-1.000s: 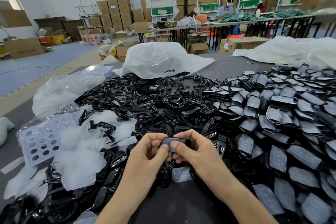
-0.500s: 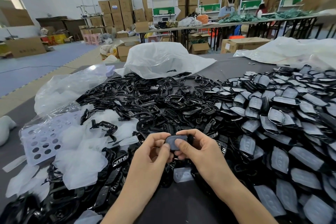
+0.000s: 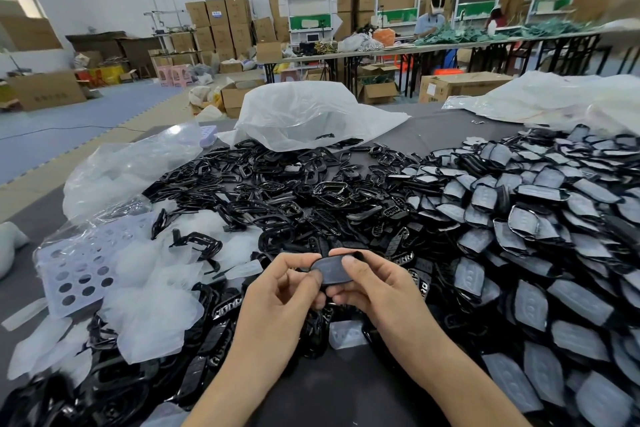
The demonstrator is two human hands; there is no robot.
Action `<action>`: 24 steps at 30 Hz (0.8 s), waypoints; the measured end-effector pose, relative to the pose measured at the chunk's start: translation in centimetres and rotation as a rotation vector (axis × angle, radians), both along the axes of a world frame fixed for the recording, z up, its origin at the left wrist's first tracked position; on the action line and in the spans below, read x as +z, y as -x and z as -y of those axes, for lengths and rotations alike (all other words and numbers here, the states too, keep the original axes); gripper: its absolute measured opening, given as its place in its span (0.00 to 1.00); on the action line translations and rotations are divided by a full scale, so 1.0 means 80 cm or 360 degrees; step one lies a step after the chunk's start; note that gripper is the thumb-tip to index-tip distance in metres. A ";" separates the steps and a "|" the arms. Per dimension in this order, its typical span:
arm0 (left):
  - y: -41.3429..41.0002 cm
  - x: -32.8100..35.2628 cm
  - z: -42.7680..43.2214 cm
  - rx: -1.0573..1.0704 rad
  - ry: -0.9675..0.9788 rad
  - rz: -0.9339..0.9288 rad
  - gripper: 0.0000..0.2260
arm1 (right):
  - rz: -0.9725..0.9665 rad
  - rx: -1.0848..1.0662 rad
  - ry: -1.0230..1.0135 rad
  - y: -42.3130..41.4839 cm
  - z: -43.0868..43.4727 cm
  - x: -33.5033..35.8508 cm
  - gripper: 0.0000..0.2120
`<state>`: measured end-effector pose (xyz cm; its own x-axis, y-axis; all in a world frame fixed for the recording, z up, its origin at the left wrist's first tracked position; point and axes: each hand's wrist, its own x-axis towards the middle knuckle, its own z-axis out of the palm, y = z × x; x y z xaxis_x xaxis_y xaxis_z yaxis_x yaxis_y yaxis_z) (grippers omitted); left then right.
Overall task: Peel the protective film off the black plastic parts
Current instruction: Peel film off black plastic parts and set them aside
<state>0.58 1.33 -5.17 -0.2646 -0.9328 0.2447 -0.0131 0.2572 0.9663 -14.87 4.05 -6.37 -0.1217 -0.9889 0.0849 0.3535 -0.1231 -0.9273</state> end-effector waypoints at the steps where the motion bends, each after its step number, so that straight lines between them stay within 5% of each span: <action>1: 0.000 0.000 0.000 -0.0007 -0.0003 -0.0003 0.07 | 0.0003 0.0005 -0.0012 0.000 0.000 -0.001 0.11; 9: 0.002 -0.007 -0.001 -0.0017 0.0031 0.0035 0.08 | 0.0085 0.0041 -0.0100 0.000 0.005 -0.007 0.02; 15: 0.002 -0.008 -0.005 -0.0065 0.0091 0.0139 0.12 | 0.0013 0.0080 -0.0110 0.004 0.003 -0.009 0.15; 18: 0.002 -0.007 -0.009 -0.0049 0.0196 0.0253 0.14 | -0.0090 0.0059 -0.0124 0.004 0.001 -0.008 0.06; 24: 0.003 -0.006 -0.015 0.0050 0.0644 0.0540 0.17 | -0.0355 -0.0007 -0.0133 0.007 -0.002 0.000 0.05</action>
